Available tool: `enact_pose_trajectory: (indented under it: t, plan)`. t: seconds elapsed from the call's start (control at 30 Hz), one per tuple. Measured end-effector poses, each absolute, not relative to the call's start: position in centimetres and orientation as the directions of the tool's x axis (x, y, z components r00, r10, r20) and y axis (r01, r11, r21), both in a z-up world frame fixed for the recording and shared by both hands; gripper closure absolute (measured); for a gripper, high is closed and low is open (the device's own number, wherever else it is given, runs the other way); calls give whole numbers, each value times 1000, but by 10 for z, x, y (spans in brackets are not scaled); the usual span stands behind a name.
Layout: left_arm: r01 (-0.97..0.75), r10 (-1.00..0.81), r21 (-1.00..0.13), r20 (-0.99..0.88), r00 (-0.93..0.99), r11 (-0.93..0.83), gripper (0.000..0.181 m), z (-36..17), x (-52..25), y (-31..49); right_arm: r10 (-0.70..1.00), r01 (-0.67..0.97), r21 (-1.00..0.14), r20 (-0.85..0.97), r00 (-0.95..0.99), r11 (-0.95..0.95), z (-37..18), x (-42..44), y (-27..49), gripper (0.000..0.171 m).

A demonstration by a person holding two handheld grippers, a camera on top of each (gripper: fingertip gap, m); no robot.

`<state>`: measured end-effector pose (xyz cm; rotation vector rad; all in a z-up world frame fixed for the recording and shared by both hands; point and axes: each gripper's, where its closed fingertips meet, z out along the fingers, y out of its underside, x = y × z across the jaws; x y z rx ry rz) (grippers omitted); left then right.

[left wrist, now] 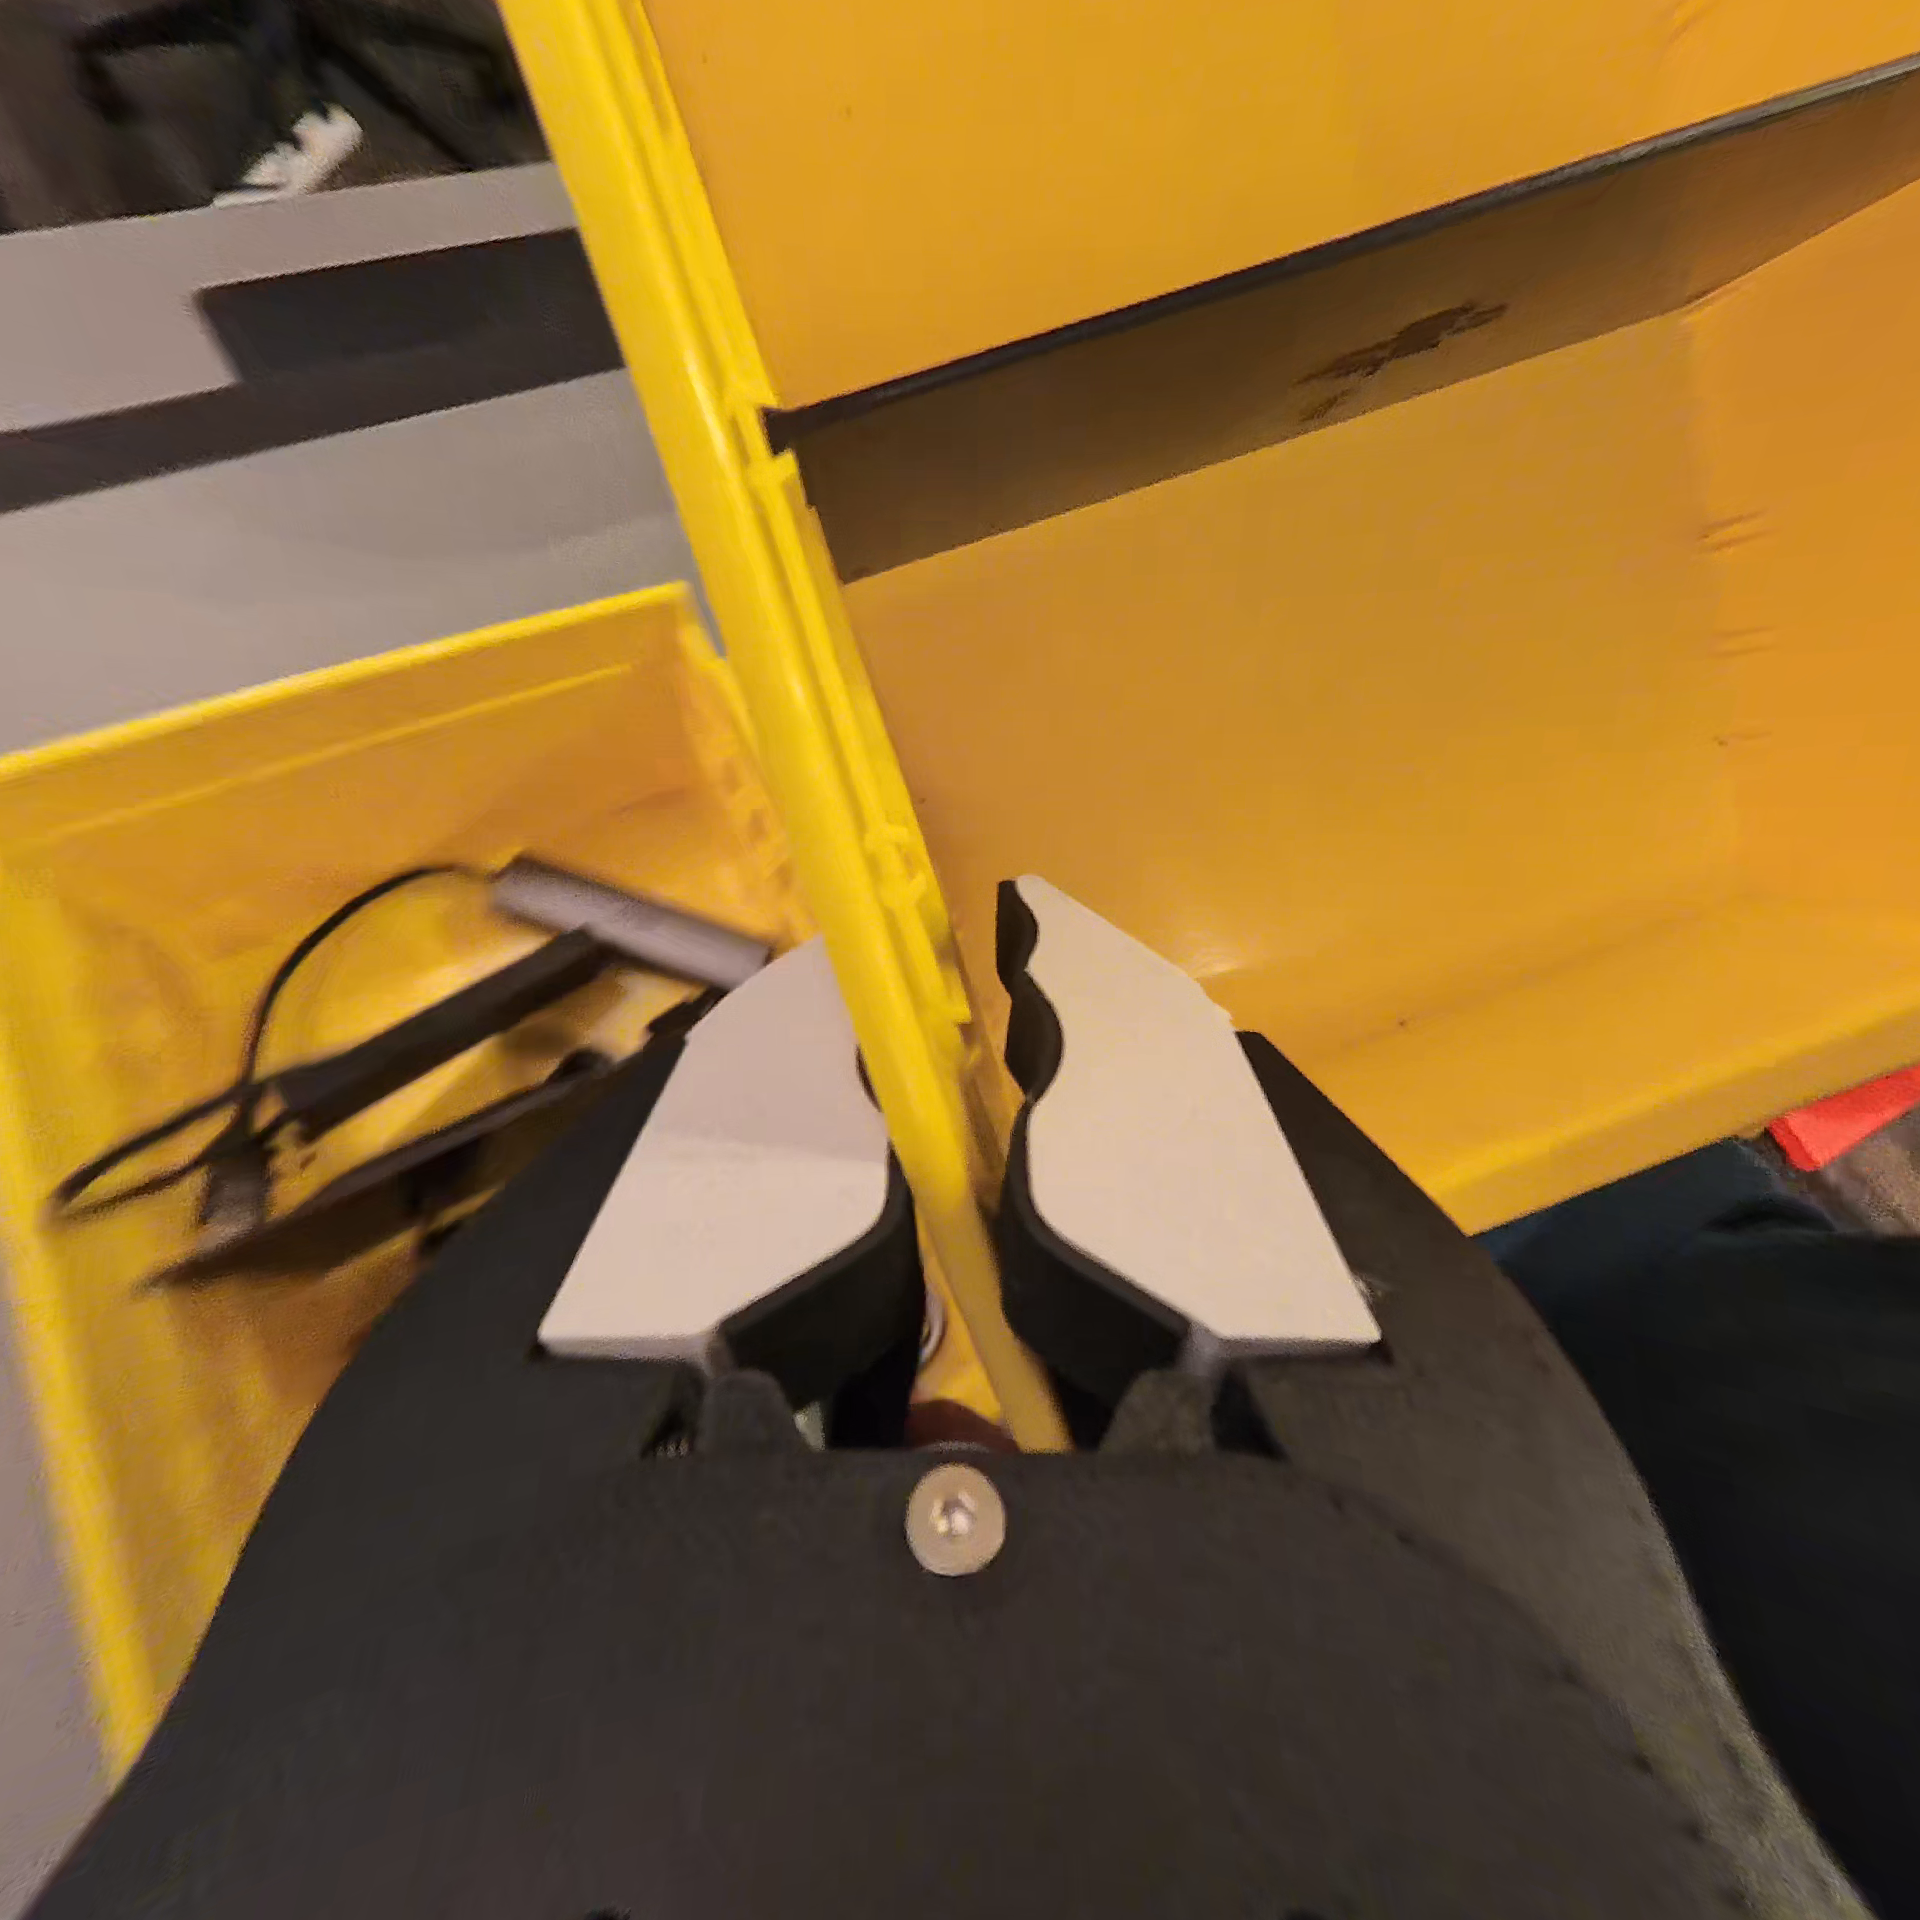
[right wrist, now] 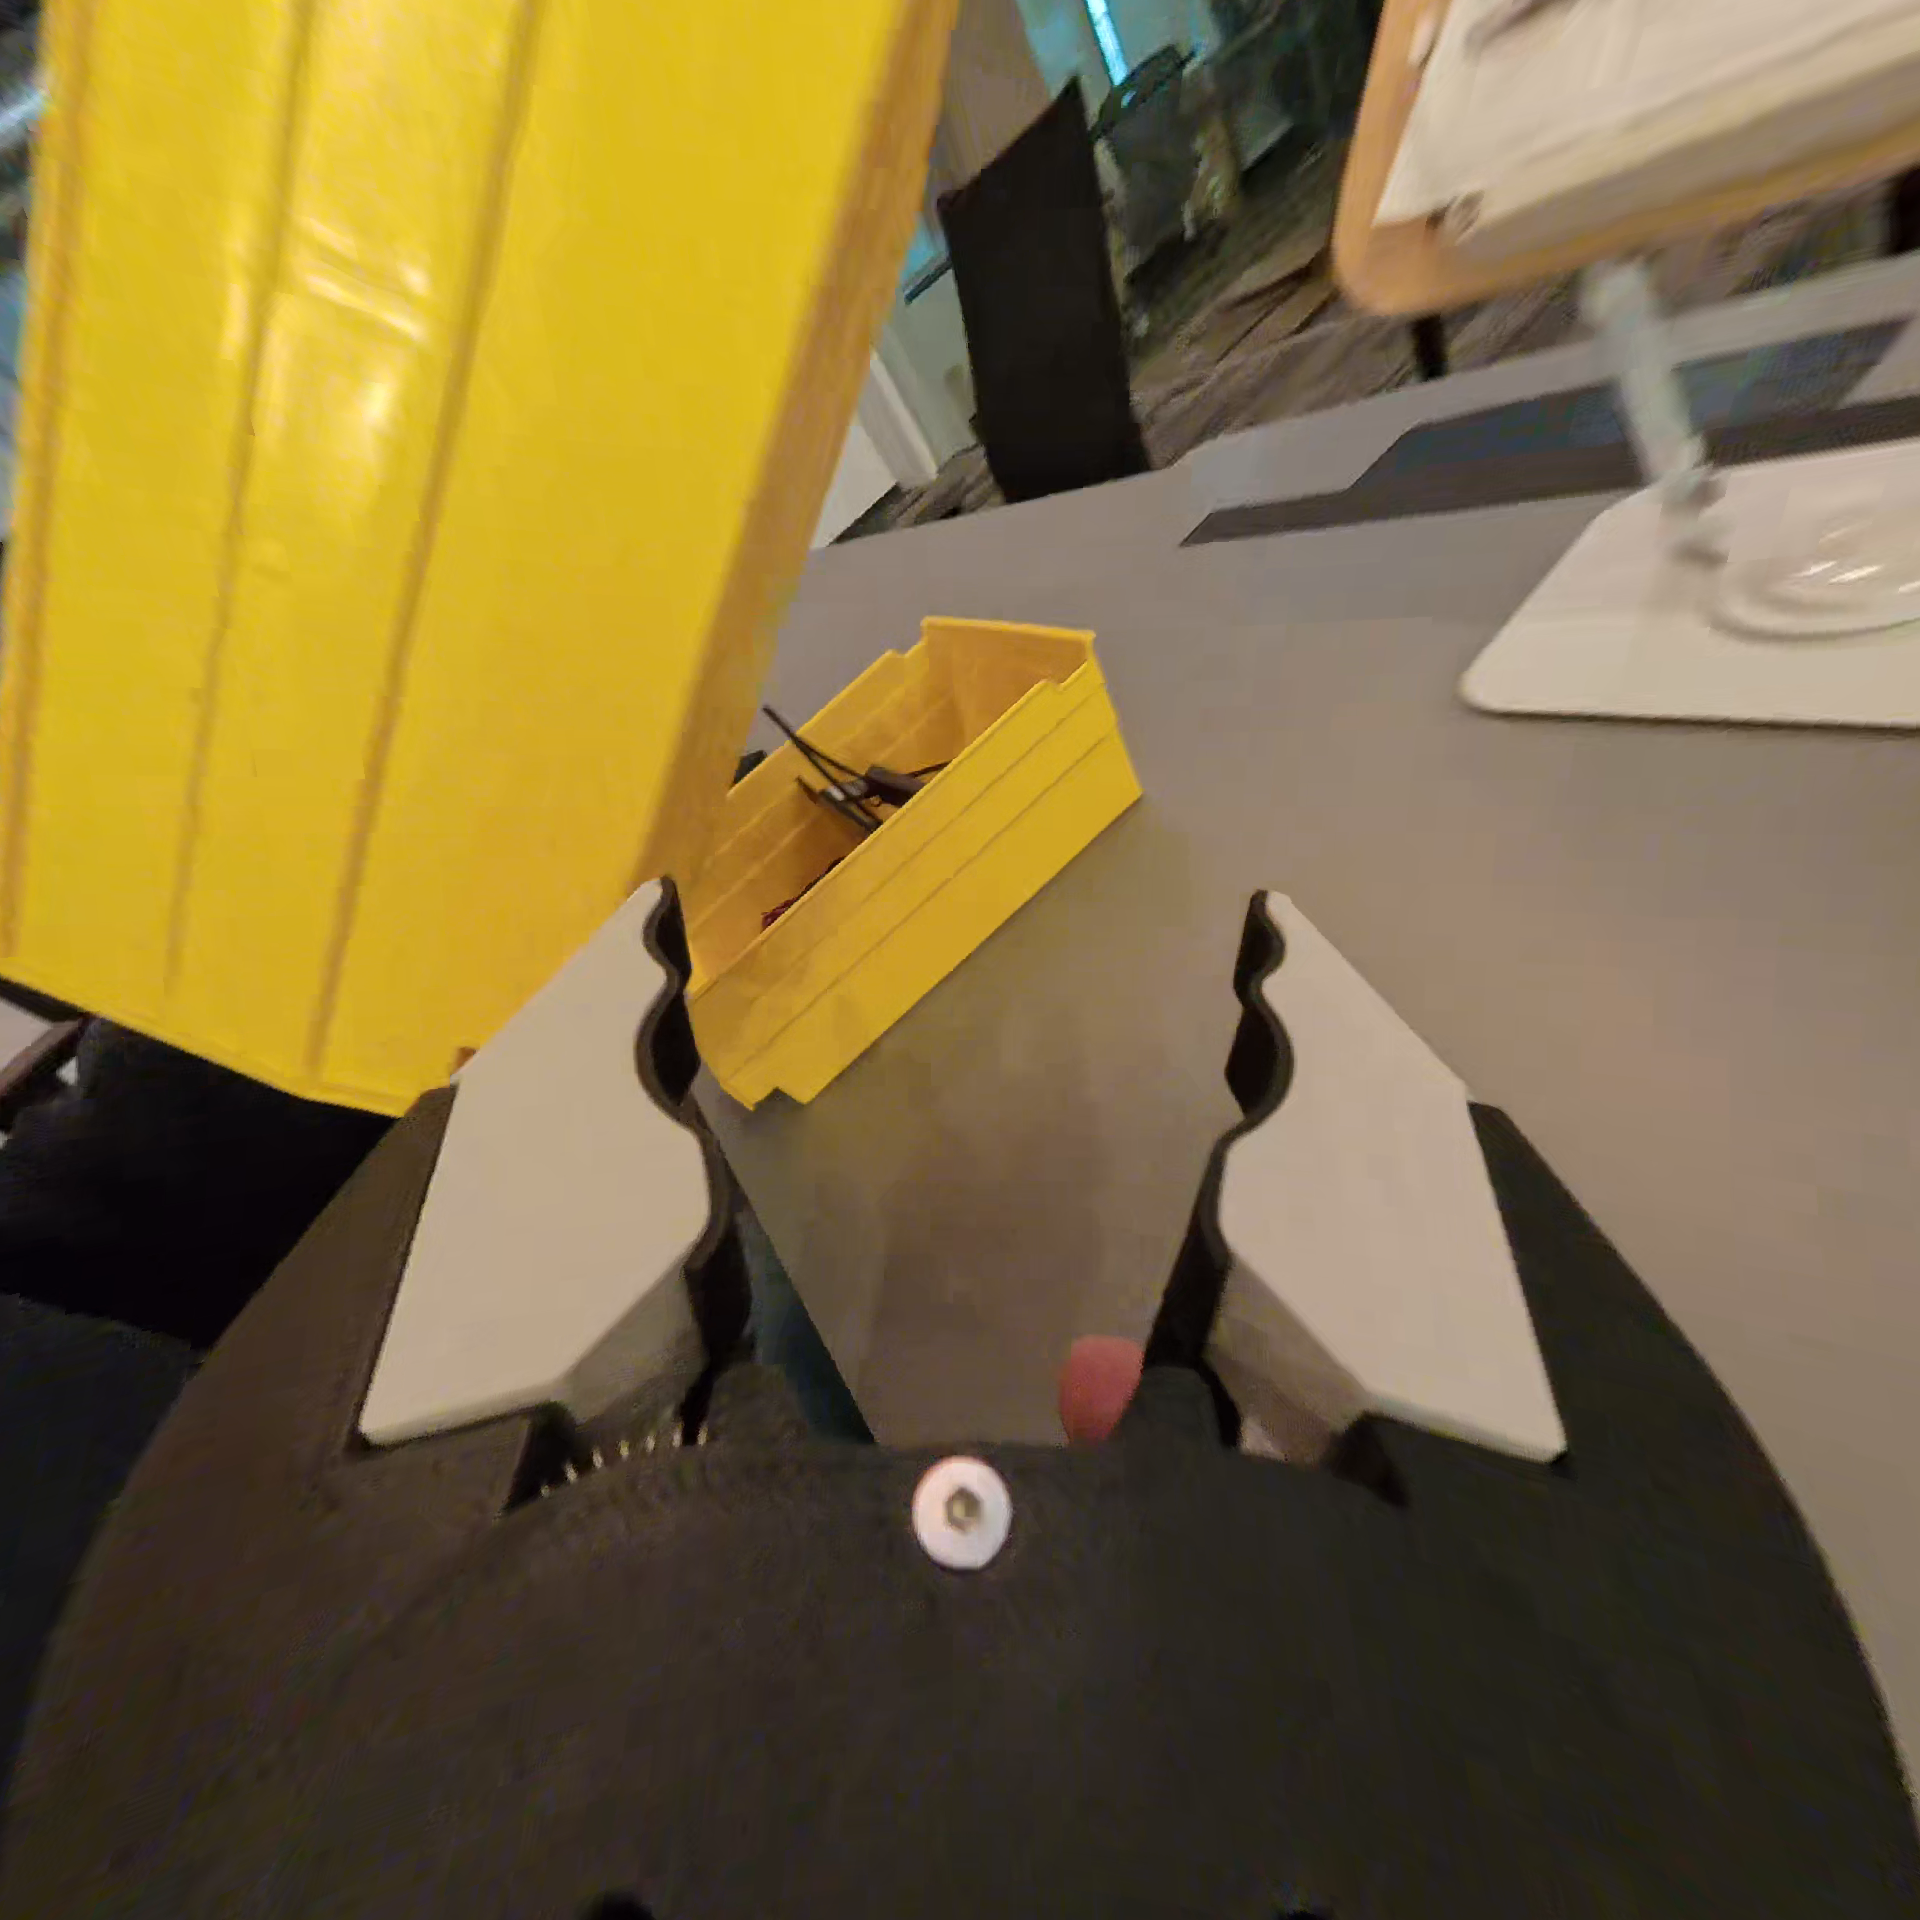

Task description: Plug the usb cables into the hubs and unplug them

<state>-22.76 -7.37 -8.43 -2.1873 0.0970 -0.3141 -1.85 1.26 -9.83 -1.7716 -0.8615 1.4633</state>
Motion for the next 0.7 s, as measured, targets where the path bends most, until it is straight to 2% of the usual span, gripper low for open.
enact_pose_trajectory:
  t: [0.17,0.23,0.3,0.4,0.47,0.57,0.63,0.7]
  plan:
    - [-28,-323,-747,253,912,-665,169,-125,-115,17,837,-112,-901,-431,338,-418,-44,117,35,64]
    - [-43,-359,-697,314,879,-716,168,-149,-71,47,823,-96,-914,-399,404,-395,-49,148,33,56]
    - [-102,-378,-677,273,885,-729,168,-171,-35,75,792,-74,-910,-392,468,-407,-65,167,33,48]
    - [-166,-420,-617,293,859,-770,166,-201,21,100,751,38,-906,-325,575,-421,-99,186,41,48]
    - [-197,-444,-597,301,844,-778,165,-214,53,109,713,112,-889,-276,644,-444,-126,201,55,54]
    - [-220,-462,-576,315,829,-787,164,-227,93,115,637,100,-841,-319,702,-531,-156,224,74,69]
    - [-213,-452,-562,329,829,-799,161,-234,112,119,596,131,-832,-268,757,-540,-172,245,87,78]
    - [-193,-439,-544,367,820,-816,154,-241,130,120,571,132,-810,-277,773,-571,-185,263,97,81]
